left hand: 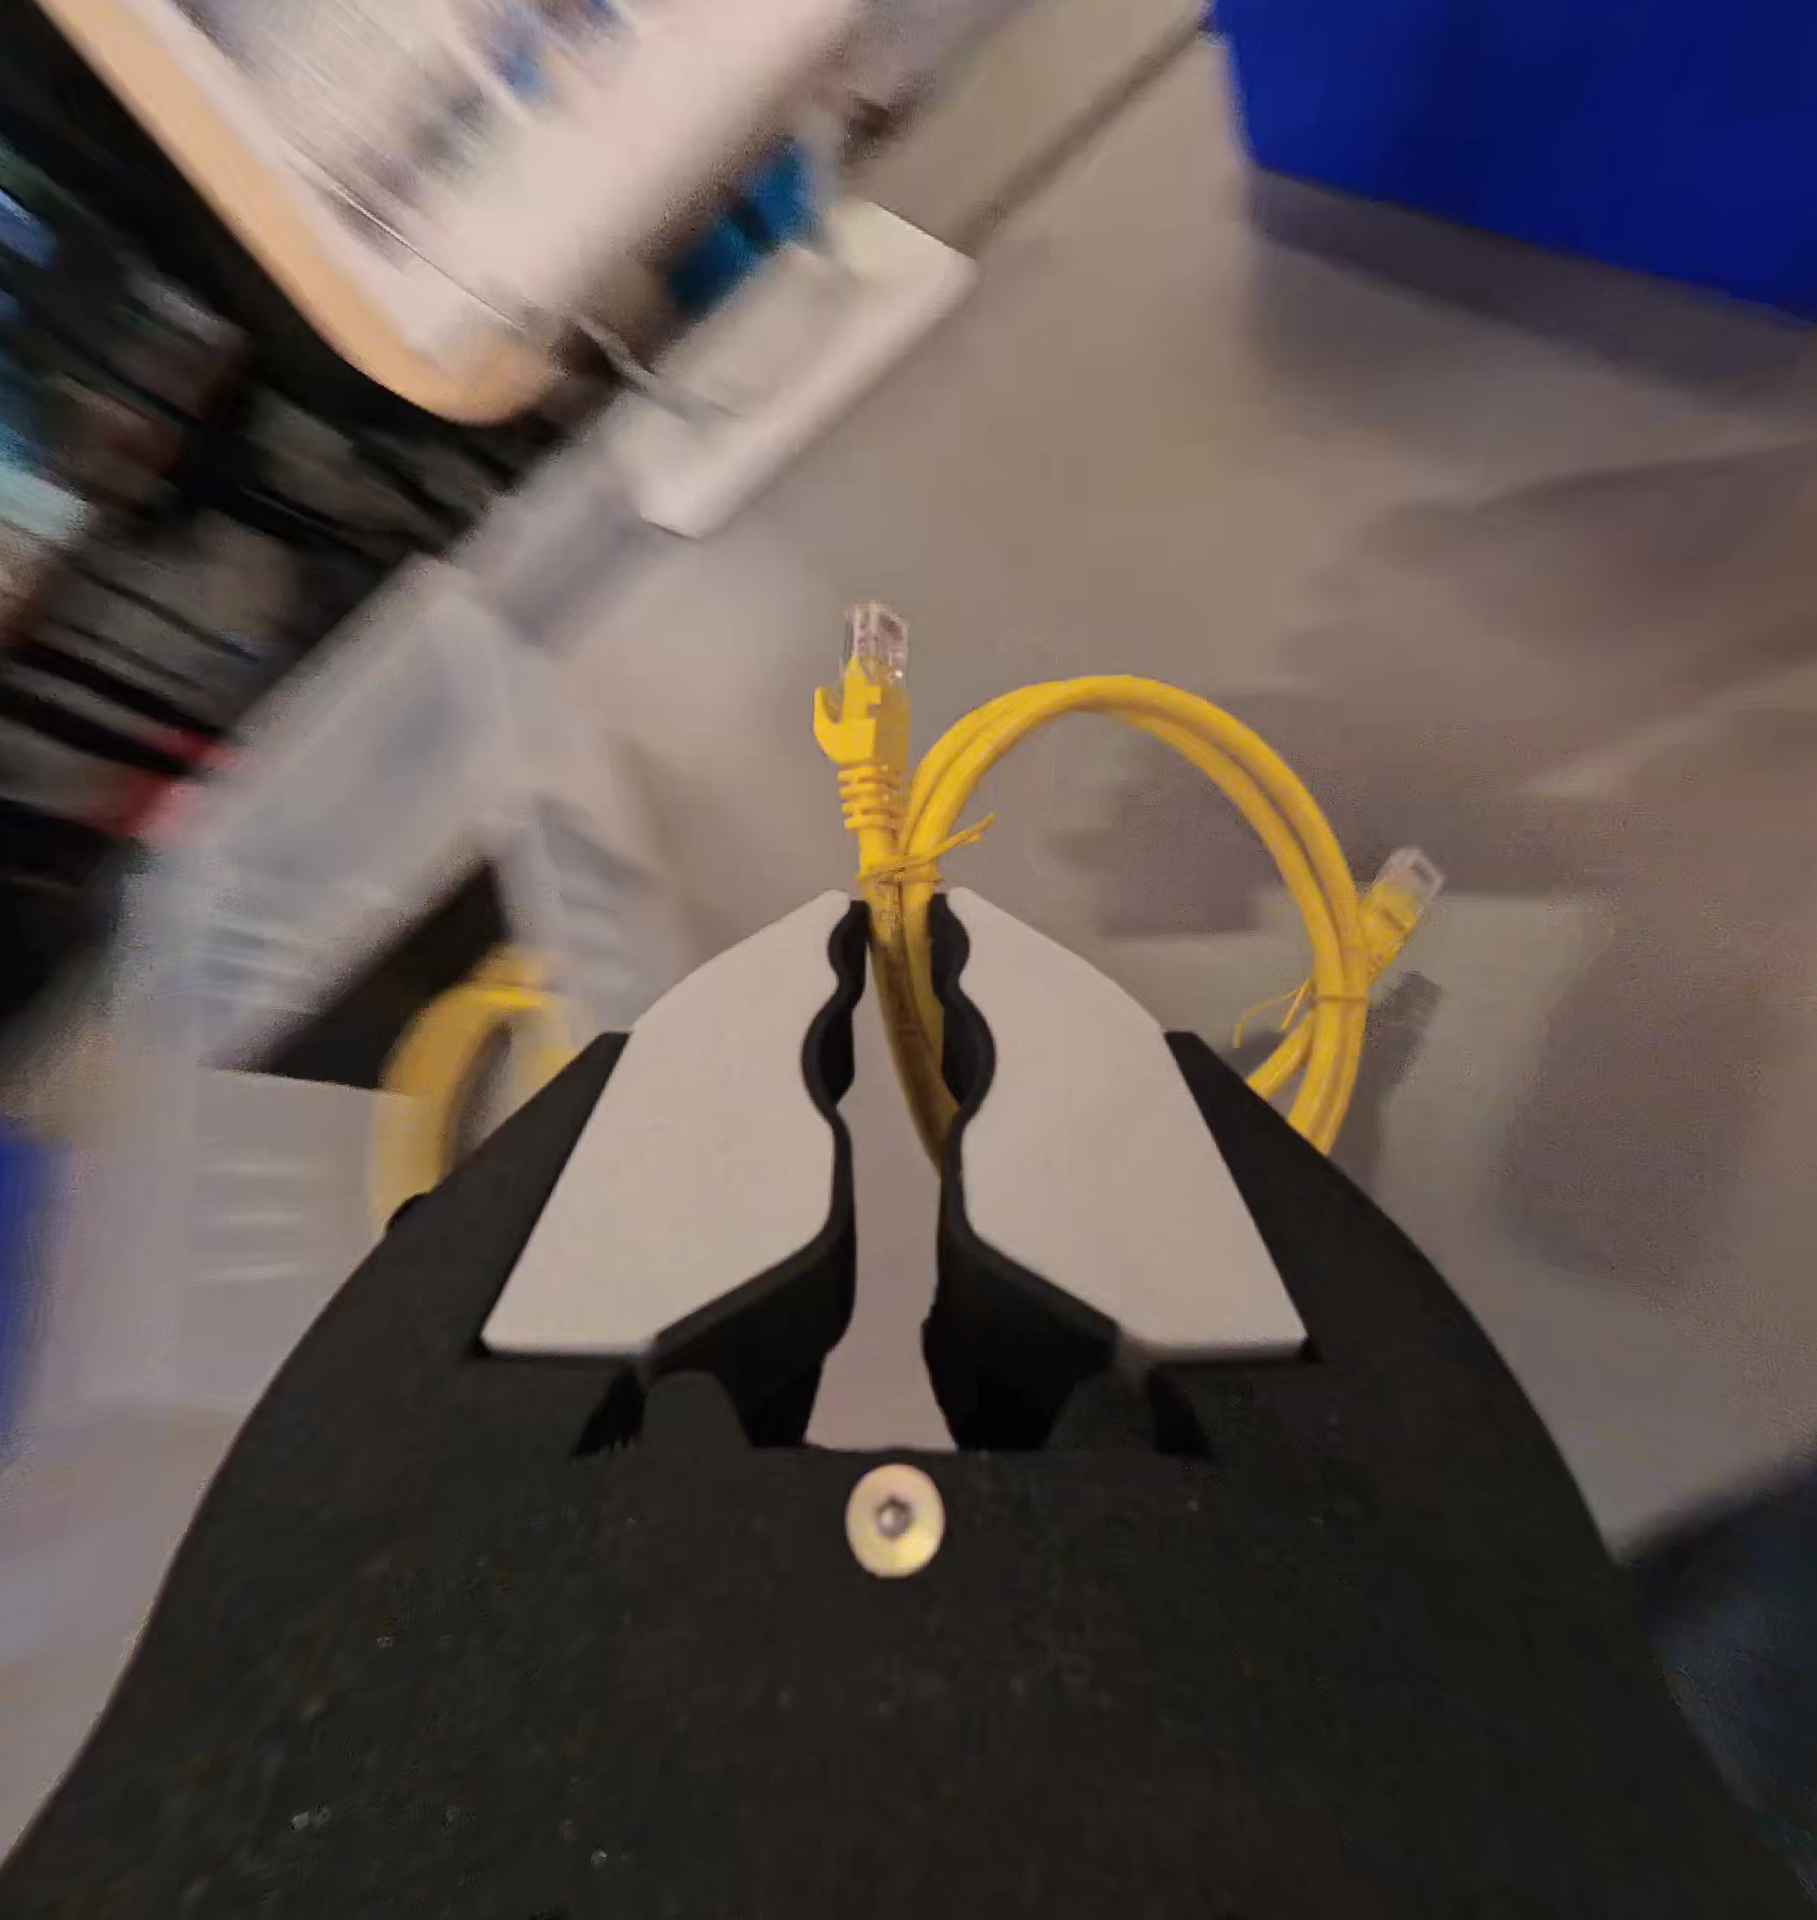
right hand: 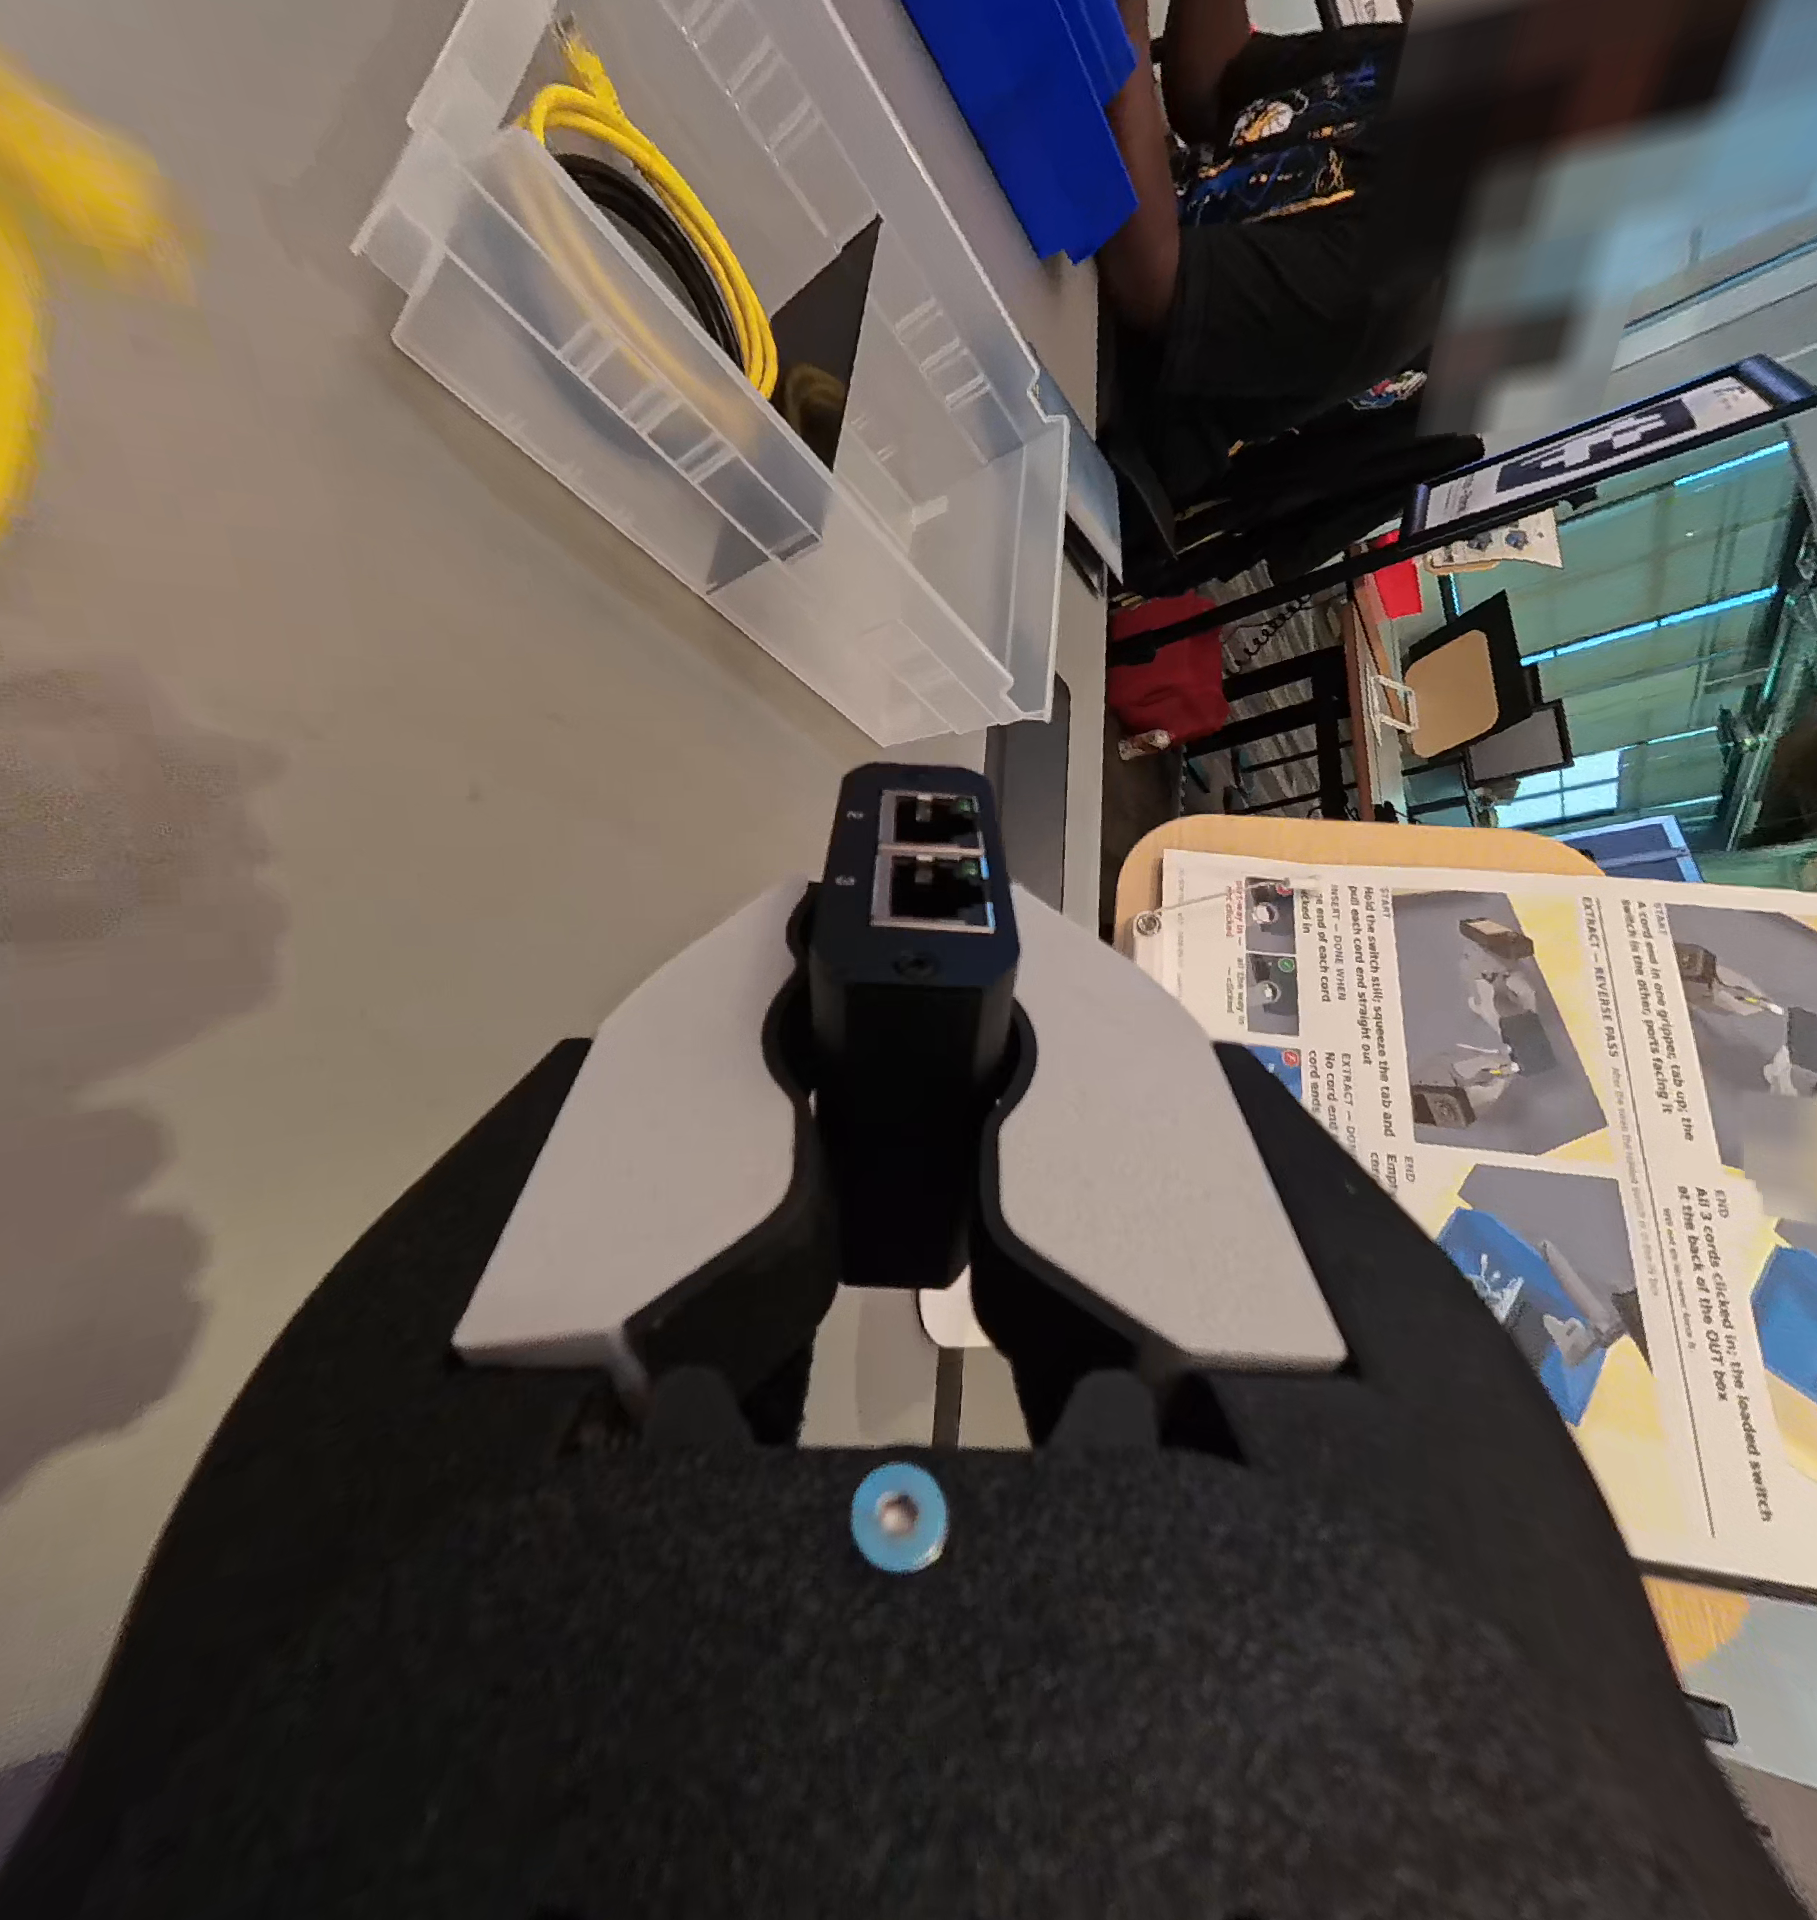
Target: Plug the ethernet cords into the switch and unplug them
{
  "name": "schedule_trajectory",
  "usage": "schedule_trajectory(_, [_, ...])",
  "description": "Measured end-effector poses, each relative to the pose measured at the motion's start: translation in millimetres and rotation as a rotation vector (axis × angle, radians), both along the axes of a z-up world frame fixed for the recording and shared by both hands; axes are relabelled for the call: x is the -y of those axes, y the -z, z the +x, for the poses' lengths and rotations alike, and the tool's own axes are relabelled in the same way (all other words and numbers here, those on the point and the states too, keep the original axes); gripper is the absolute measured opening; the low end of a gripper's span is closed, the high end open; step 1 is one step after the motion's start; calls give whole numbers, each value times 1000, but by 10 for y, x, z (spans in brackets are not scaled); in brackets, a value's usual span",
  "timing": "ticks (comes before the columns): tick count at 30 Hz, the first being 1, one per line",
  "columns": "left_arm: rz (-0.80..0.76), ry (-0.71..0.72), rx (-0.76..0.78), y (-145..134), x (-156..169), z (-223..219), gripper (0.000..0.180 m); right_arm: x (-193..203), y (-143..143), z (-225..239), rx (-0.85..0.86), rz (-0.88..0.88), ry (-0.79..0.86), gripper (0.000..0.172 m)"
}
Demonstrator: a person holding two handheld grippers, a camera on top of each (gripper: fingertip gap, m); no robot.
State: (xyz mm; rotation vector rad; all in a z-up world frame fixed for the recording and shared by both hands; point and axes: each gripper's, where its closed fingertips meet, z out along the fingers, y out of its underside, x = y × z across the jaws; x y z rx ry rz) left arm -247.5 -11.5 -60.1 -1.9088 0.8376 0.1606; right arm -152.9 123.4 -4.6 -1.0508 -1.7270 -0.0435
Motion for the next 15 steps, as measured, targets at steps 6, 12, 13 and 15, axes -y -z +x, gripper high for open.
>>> schedule_trajectory(6, [231, 52, -577, 83, -57, -287, 11, -34, -79, 78, -18, 8, 22, 26])
schedule_trajectory(12, [355, 152, -598, 231, 346, 197, 11, -53, -59, 89, -9, 10, 33, 26])
schedule_trajectory(13, [317, 185, -541, 250, 436, 302, 10, -57, -50, 87, -6, 9, 33, 26])
schedule_trajectory(15, [236, 260, -452, 348, 609, 499, 6, -67, -34, 83, -3, 5, 34, 26])
